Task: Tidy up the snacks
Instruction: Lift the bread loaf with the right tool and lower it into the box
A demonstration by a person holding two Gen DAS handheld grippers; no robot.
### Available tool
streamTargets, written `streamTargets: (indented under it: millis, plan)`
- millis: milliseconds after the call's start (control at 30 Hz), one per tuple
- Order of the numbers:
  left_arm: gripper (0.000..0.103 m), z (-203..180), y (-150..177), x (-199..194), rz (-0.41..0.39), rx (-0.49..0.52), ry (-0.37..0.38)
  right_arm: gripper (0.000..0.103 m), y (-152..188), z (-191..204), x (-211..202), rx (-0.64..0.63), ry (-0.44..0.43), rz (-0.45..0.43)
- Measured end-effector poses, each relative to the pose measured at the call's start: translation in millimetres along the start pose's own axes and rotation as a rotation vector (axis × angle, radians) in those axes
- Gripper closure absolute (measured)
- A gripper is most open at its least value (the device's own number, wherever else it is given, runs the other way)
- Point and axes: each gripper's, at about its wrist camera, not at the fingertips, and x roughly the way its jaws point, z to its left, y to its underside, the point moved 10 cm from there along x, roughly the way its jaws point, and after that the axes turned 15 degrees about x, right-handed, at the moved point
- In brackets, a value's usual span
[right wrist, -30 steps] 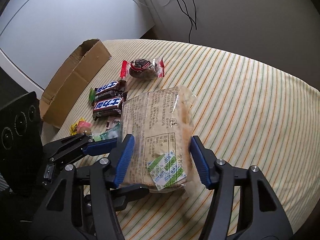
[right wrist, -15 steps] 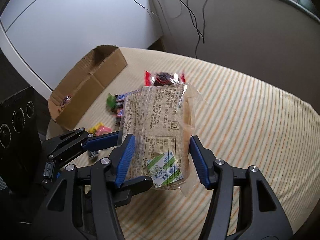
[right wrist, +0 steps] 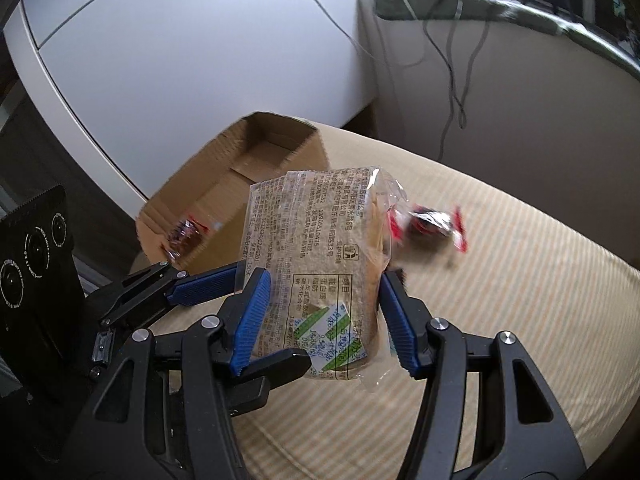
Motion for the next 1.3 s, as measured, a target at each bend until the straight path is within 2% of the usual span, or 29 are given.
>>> streamTargets:
  millis: [367,700,967,1300]
  plan:
    - [0.036,64.2,-0.7,-17.0,-0.028,-0.043,-0.081,0.044,-18.8,56.1,37.9,-0.049,-0.043,0.020]
    - [0.035,126.7,3.0,-23.0,-0.019,-0.086,-0.149,0.044,-38.2,102.3,79.1,-0.090,-0.084,0.051]
    - [0.036,167.2,9.7,-15.6,0.009,-0.108,-0.187,0.044,-53.0,118.7,115.7,-0.090,-0.115,0.088]
    - [0.036,197.5,18.7,-3.1,0.043,-0.143,-0.199,0.044,-65.3,121.5,150.3,-0.084,-0.125,0.126]
